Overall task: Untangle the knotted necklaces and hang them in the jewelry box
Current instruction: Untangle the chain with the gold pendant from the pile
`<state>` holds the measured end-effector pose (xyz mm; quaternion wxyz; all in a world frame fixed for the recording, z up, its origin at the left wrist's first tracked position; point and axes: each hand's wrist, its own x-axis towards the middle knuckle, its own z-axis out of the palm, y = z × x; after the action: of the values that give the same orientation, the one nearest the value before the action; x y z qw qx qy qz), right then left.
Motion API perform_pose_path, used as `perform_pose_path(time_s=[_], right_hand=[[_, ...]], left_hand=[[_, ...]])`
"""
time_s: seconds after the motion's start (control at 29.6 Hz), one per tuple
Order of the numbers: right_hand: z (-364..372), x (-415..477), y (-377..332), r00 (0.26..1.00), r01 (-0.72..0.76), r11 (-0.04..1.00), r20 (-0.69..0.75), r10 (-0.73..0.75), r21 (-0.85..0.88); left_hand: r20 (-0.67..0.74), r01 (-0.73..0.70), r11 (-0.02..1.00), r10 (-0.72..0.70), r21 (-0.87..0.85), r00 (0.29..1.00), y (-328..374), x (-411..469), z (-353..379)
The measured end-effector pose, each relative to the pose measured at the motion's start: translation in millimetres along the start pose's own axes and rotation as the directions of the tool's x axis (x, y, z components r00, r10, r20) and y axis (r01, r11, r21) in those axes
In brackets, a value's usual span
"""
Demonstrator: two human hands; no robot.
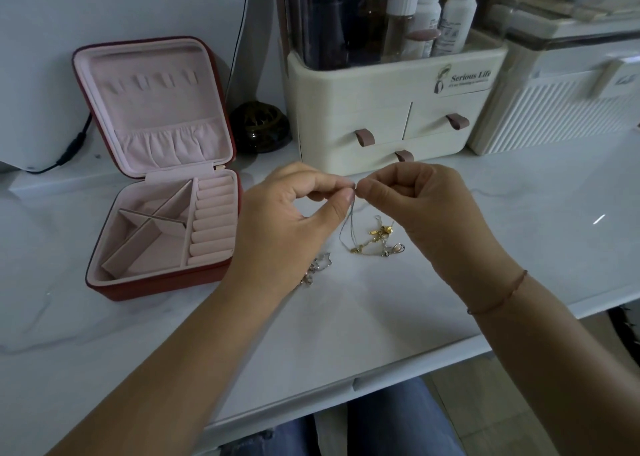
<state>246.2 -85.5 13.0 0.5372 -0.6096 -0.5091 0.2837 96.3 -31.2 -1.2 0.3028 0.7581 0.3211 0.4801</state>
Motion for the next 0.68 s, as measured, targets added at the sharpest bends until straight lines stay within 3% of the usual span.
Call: perform_pose_path(time_s=[0.3, 0.51, 0.68], right_hand=[[5.7, -3.7, 1.7, 0.996, 0.08, 0.994, -0.028, -0.082, -0.069], [5.3, -4.6, 1.7, 0.996, 0.086, 0.99, -0.018, -0.089, -0.112], [5.8, -5.1, 2.2, 0.996, 0.082, 0.99, -0.008, -0.084, -0.113]], left_hand=[[-0.029, -0.118, 0.982, 0.124, 0.147, 0.992, 0.9, -0.5, -1.6], [-0.041, -0.313, 0.874, 0.353, 0.372, 0.935, -3.2, 0.8, 1.4], [-0.025, -0.378, 0.807, 0.435, 0.453, 0.9, -7.5, 0.9, 3.8]])
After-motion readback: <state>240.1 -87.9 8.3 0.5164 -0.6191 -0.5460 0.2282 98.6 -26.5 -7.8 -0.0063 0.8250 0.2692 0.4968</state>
